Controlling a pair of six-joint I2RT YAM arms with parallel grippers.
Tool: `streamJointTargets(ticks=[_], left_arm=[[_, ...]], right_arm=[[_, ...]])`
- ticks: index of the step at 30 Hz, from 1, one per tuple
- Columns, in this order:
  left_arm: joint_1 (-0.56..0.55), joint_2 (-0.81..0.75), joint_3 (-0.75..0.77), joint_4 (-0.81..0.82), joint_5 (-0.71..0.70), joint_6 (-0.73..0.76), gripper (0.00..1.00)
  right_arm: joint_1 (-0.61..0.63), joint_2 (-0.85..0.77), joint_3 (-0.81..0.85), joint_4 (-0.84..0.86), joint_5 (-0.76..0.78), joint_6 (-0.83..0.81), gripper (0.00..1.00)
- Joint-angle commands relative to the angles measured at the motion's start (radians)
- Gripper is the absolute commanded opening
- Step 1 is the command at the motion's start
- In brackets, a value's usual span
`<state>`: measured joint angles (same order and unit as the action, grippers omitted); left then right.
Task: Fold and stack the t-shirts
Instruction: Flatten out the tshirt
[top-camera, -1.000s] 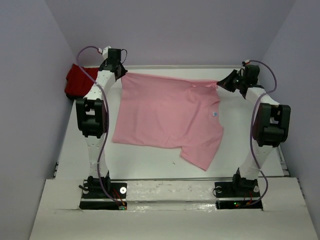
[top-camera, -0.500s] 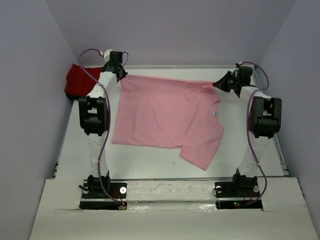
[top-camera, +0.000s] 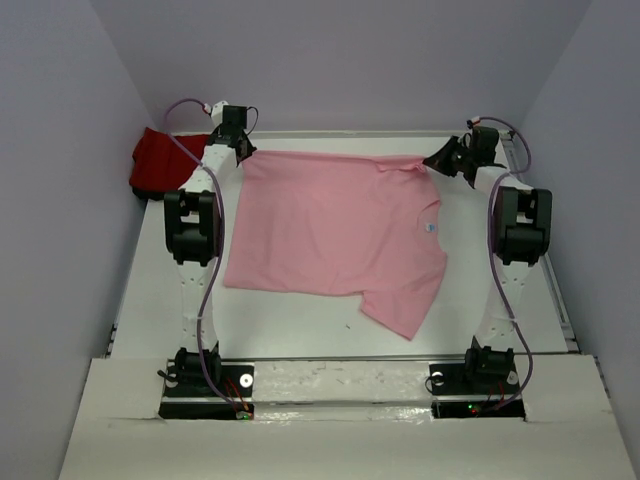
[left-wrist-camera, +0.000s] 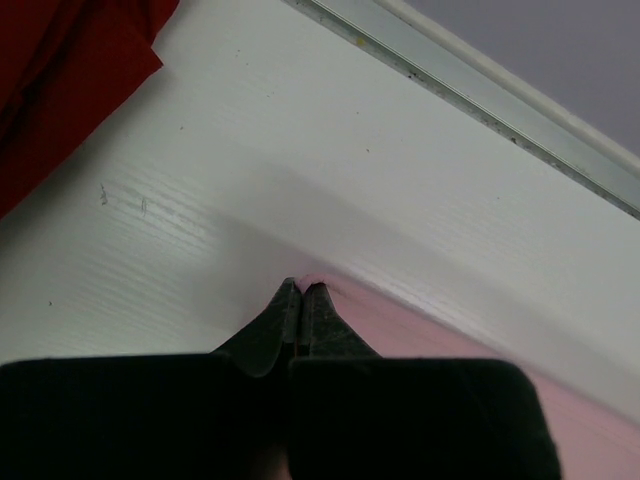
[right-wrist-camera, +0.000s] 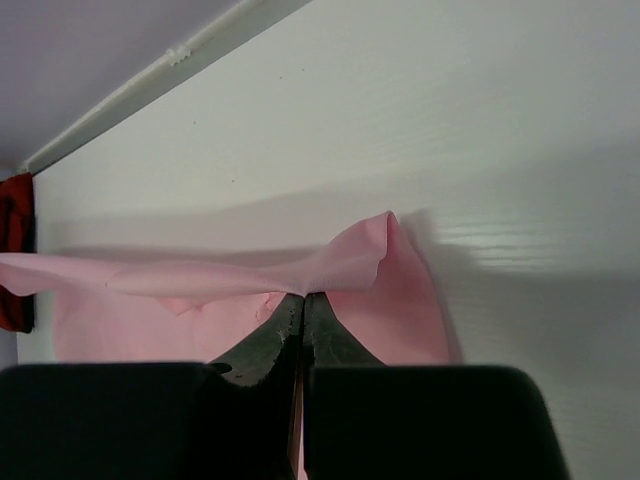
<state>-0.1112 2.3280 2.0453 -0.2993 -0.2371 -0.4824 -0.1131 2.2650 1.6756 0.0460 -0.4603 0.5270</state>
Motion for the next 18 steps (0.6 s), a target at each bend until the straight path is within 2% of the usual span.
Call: streamJointTargets(ticks=[1, 9, 14, 18], left_arm=[[0.035, 0.001, 0.047, 0.048, -0.064, 0.025, 0.0], [0.035, 0.051, 0.058, 0.088, -0.054, 0.047, 0.0], [0.039, 0.085, 0.082, 0.091, -0.042, 0.051, 0.0], [0.039, 0.091, 0.084, 0.086, -0.036, 0.051, 0.0]], right_arm=[[-0.008, 0.031, 0.081, 0.06, 0.034, -0.028, 0.0], [-0.008, 0.123, 0.2, 0.015, 0.008, -0.025, 0.0], [-0.008, 0.194, 0.326, -0.141, -0.006, -0.03, 0.0], [-0.008, 0.228, 0.371, -0.195, -0.009, -0.001, 0.0]])
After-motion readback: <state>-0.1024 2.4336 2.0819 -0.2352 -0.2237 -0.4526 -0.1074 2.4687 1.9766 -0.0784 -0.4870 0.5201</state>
